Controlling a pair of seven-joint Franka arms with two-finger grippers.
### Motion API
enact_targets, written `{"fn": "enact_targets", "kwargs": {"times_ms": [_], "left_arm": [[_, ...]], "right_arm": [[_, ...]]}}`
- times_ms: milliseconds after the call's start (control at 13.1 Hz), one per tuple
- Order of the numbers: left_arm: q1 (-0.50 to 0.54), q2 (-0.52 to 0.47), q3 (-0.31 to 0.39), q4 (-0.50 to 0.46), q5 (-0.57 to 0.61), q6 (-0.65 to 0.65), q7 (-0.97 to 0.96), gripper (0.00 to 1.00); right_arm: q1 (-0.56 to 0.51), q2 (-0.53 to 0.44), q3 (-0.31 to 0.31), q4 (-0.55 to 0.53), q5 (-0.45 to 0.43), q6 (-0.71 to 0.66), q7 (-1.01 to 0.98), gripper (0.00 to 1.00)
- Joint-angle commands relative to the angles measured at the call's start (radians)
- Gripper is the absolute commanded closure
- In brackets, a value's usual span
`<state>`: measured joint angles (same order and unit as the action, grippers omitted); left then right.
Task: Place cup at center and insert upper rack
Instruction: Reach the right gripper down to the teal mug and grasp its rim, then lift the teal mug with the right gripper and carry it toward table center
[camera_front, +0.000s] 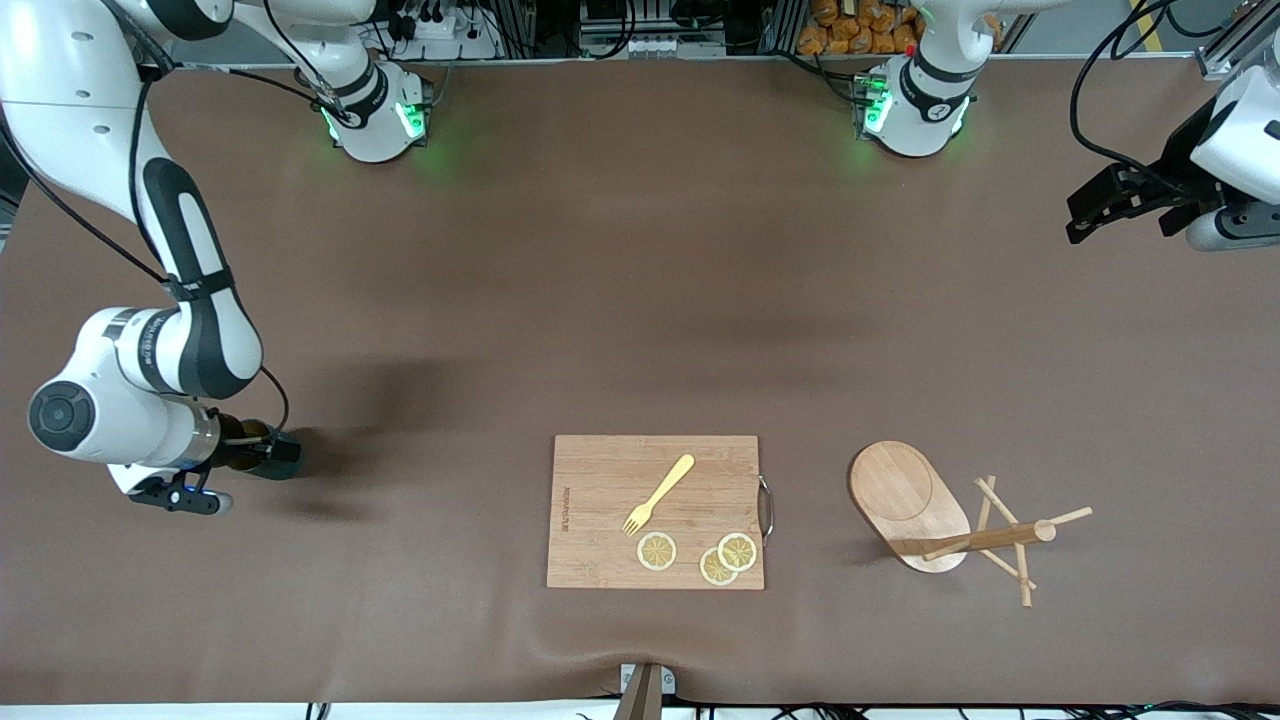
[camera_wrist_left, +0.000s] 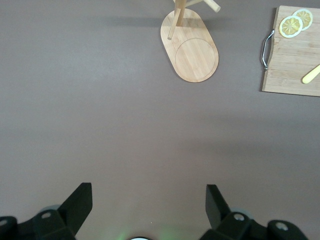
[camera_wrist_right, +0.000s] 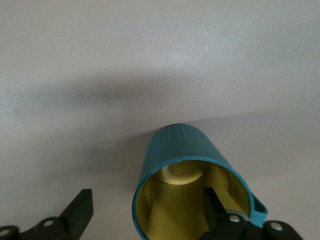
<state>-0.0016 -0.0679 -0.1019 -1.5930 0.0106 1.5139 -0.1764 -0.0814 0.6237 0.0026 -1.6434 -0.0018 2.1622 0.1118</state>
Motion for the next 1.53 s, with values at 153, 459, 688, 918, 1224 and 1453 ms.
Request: {"fn": "enact_targets", "kwargs": {"times_ms": [153,459,688,918,1224,1453], "left_arm": [[0.005,0.003,-0.006,-0.001,0.011,0.011,0.0,0.0],[0.005,0.002,-0.006,-0.005,0.011,0.023,0.0,0.0],[0.005,0.0,-0.006,-0.005,0.011,0.023,0.0,0.0],[0.005,0.002,-0.006,-0.007,0.011,0.025,0.002,0.0],[0.005,0.003,-0.006,-0.007,0.011,0.029,0.002,0.0],[0.005,0.002,-0.006,-0.007,0.011,0.028,0.002,0.0]], "right_arm": [[-0.003,0.008,0.007,0.017,-0.003,0.007,0.036,0.9],[-0.005,0.007,0.007,0.022,-0.004,0.01,0.036,1.0],[0.0,-0.004,0.007,0.025,-0.003,0.002,0.037,1.0],[0.018,-0.033,0.007,0.025,-0.004,-0.01,0.042,1.0],[0.1,-0.111,0.039,0.025,0.0,-0.102,0.181,1.0],[0.15,-0.173,0.134,0.025,0.0,-0.174,0.412,1.0]]}}
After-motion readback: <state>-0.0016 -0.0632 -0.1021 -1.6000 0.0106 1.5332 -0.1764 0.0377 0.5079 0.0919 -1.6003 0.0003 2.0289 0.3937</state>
